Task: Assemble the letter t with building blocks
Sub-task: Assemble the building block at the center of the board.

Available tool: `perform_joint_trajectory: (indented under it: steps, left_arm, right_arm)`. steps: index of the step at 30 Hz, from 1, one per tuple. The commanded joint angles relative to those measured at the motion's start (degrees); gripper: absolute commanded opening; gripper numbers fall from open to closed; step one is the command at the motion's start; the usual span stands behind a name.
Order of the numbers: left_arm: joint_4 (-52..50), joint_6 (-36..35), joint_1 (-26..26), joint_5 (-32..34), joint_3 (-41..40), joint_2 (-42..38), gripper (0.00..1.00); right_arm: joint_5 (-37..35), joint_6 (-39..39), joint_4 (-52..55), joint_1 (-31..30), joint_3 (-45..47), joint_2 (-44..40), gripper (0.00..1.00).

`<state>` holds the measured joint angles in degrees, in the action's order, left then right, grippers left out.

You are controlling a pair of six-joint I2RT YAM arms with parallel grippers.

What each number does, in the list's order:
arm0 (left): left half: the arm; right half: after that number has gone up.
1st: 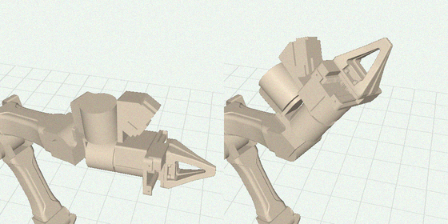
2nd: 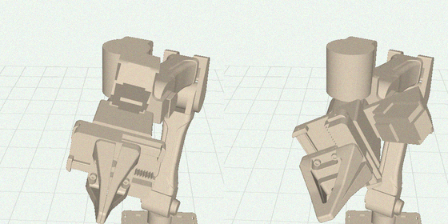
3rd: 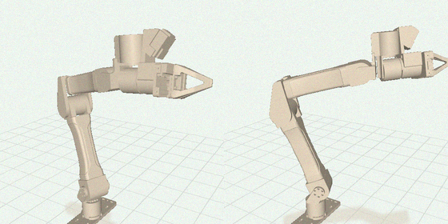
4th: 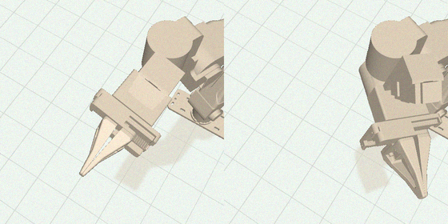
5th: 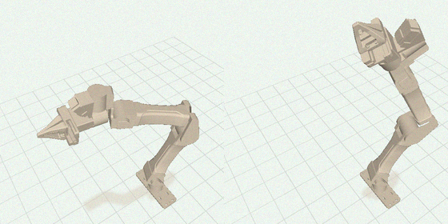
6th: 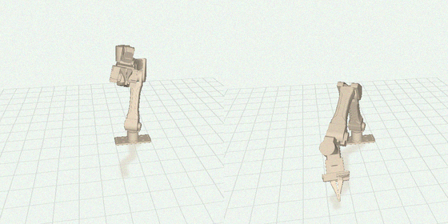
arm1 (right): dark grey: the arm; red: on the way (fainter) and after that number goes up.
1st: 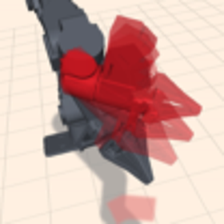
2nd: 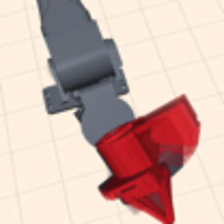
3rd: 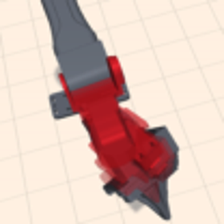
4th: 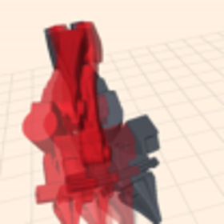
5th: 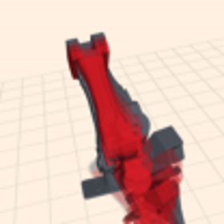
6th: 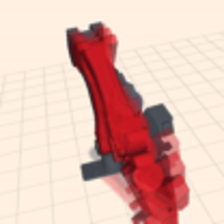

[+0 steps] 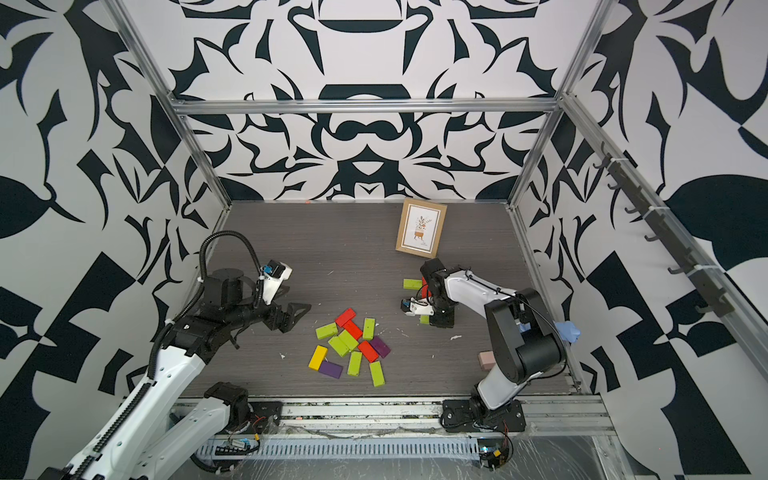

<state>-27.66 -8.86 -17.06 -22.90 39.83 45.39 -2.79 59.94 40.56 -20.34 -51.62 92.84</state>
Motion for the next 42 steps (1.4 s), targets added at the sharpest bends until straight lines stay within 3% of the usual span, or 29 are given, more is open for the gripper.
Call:
perform_joint_trajectory:
  steps: [1,27,42]
  left_arm:
    - [0.15,-0.39,-0.28,0.04,-0.49,-0.39,0.95]
    - [-0.15,-0.72,-0.52,0.37,-0.44,-0.29,0.95]
    - [-0.32,-0.8,-1.05,1.05,-0.55,-0.56,0.95]
  right_arm:
    - [-0.51,-0.28,0.57,0.04,-1.12,1.29,0.15]
    - [-0.66,0.18,1.02,-0.62,-2.27,2.08,0.16]
    - [-1.61,0.17,0.23,-0.93,-1.29,1.21,0.27]
